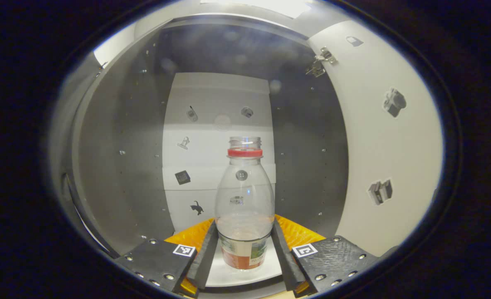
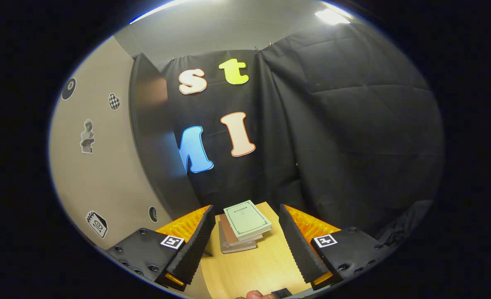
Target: Open the cabinet door with the right hand, grasp the bottle in the cabinet with the left hand and place it on the coaster, then close the cabinet door with the right hand.
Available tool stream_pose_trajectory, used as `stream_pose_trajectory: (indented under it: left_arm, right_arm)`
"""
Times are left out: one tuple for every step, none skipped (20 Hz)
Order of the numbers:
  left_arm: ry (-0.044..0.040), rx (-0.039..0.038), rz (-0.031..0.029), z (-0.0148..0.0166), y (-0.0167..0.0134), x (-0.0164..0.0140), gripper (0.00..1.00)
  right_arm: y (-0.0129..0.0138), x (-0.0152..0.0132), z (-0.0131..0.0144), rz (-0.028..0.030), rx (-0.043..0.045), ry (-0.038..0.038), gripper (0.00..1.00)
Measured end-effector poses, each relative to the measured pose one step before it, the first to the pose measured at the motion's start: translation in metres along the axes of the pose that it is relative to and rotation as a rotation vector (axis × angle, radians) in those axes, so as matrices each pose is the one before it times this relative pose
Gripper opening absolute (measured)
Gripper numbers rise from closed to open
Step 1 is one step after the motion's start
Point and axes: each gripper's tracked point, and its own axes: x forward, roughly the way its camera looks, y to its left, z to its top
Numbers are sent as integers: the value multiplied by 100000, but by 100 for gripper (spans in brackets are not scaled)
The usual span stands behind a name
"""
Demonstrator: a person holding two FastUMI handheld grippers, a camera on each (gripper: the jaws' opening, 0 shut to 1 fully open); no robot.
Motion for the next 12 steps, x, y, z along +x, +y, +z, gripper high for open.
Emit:
stream_pose_trajectory:
  left_arm:
    - [-370, -259, -175, 450, 84, -1004, 67]
    - [-69, -223, -276, 173, 135, -894, 67]
    - [-118, 14, 257, 217, 240, -1064, 67]
    - [39, 237, 460, 12, 446, -962, 67]
    - [32, 255, 539, 86, 337, -1049, 67]
    - [-66, 179, 708, 82, 448, -1160, 67]
    - [43, 217, 765, 6, 463, -1143, 67]
    - [117, -4, 1149, -163, 653, -1073, 70]
    - [118, -231, 910, -156, 621, -1073, 67]
    - [118, -368, 890, -146, 609, -1066, 67]
    - [347, -386, 992, -327, 721, -987, 67]
    - [346, -39, 1011, -324, 688, -1122, 70]
  right_arm:
    - [128, -121, 17, 177, 861, -84, 98]
    - [56, -49, -87, -37, 661, 45, 98]
    - [5, -274, 131, -405, 338, -410, 98]
    - [1, -151, 240, -443, -266, -571, 98]
    - [8, -288, 264, -636, -1009, -1422, 98]
    - [-33, -184, 456, -448, -1319, -1782, 97]
    - [87, -258, 274, 21, -982, -699, 97]
    - [131, -21, -77, 67, -726, -263, 97]
    - [81, -151, 80, -289, -554, -398, 97]
    - [-24, -63, 116, -247, -248, -451, 98]
    - [197, -76, -36, 172, -123, 33, 98]
    - [239, -24, -167, 50, -117, 138, 98]
